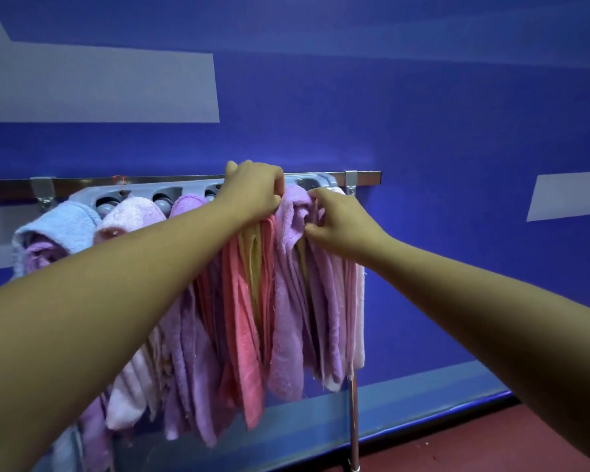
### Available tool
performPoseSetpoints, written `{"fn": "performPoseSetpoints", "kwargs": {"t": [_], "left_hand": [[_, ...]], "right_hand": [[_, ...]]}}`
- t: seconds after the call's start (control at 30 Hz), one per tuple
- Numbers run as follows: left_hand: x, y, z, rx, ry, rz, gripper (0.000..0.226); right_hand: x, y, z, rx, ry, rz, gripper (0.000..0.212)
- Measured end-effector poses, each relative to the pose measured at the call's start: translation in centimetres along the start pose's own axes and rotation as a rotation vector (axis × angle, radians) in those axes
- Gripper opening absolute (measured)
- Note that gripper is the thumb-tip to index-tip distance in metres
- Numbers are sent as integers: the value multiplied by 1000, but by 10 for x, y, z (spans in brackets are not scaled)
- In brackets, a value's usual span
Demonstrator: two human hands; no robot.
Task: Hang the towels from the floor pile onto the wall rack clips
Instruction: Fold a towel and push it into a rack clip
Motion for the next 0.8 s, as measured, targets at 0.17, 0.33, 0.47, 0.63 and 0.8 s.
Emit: {"fn": "performPoseSetpoints", "kwargs": {"t": [0.17,0.33,0.47,0.63,0.8], "left_hand": [[34,14,-5,-194,18,-186,42],[36,17,-11,-247,0,-128,27],[25,21,-5,-307,85,-117,12],[6,23,6,-234,145,-79,21],[13,30,-10,-70,-58,-160,19]], "right_hand": [[0,17,-6,-141,52,-103,9],[-2,13,-5,-164,71,-129,26],[-3,13,-2,-104,119,-146,16],[-5,17,0,36,120,-238,9],[6,20,-19,-65,64,-258,21]]}}
Point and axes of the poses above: each hand's wrist, its own x-axis away from the middle knuckle, its own z-axis out of the back of the hand, y = z × x, the point moved 3 cm from there along -x, towards the middle knuckle, and after that the axes turned 4 degrees about -y, right-handed, at the moved point
